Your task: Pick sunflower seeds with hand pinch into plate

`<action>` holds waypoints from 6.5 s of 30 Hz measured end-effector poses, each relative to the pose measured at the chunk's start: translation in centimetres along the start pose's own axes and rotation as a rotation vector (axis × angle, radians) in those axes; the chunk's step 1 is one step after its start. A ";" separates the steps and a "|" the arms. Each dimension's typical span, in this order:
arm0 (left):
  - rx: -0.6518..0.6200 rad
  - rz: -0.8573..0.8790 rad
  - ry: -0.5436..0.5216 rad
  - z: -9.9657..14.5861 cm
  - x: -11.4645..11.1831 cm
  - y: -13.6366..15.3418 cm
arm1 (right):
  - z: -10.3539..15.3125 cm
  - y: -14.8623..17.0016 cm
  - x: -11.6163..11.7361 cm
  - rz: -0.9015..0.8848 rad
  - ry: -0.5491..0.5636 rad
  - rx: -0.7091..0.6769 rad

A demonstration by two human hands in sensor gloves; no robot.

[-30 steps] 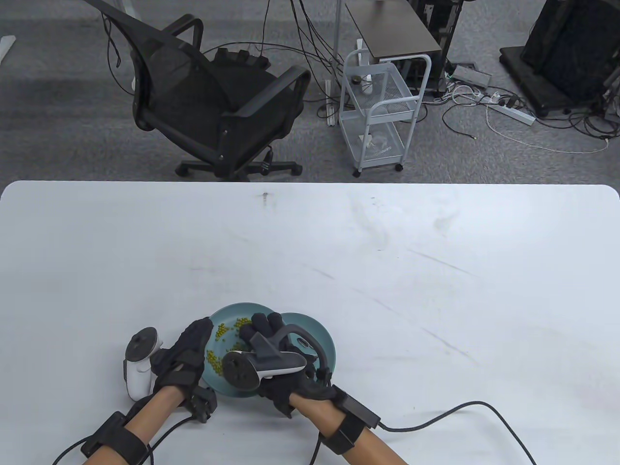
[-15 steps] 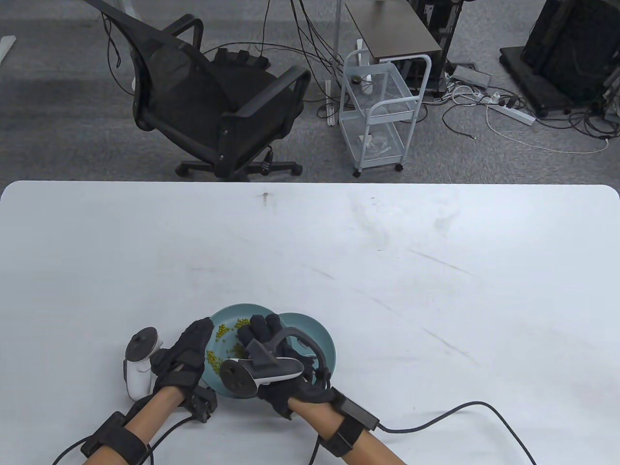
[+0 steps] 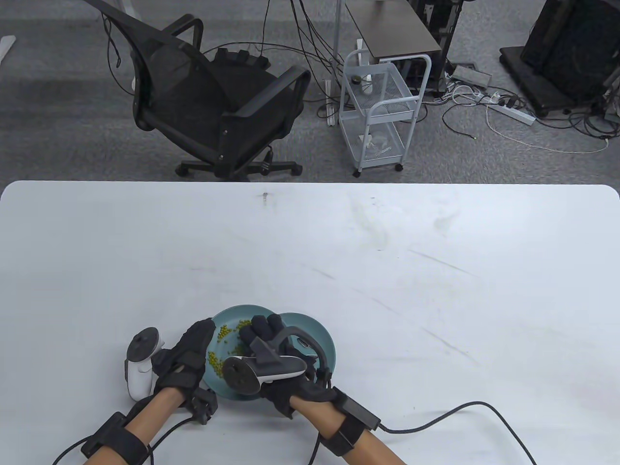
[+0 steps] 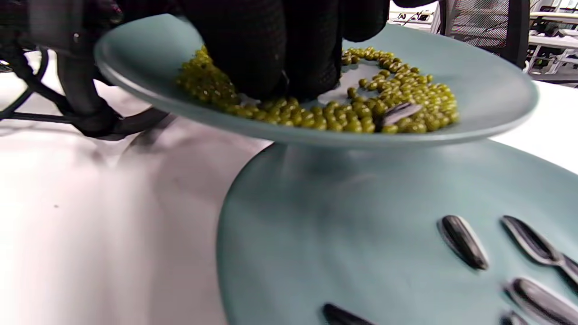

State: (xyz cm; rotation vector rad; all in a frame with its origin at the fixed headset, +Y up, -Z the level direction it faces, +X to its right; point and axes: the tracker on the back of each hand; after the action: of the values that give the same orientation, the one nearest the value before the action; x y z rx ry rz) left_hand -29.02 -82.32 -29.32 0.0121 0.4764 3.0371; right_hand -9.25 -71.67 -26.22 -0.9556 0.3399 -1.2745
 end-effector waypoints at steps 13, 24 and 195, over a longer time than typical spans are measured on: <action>-0.002 -0.007 -0.006 0.1 0.0 0.0 | 0.1 -0.7 0.4 0.078 0.042 0.006; -0.008 -0.010 -0.006 0.1 -0.1 0.0 | 0.8 -0.5 0.0 0.056 0.083 0.019; -0.002 0.085 -0.036 -0.1 0.5 0.6 | 1.8 11.9 4.9 -0.504 0.066 0.213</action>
State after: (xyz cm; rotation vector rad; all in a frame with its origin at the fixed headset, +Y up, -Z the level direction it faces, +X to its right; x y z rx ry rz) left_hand -29.60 -82.87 -29.25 0.0884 0.4830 3.1141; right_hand 1.21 -75.55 -32.81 -0.8434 0.0051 -1.7648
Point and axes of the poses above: the tracker on the back of each hand, its own y axis roughly to the little-finger side, its own z axis roughly from the fingertips to the wrist, x = y × z, and after that the axes turned 13 degrees about -y, right-handed
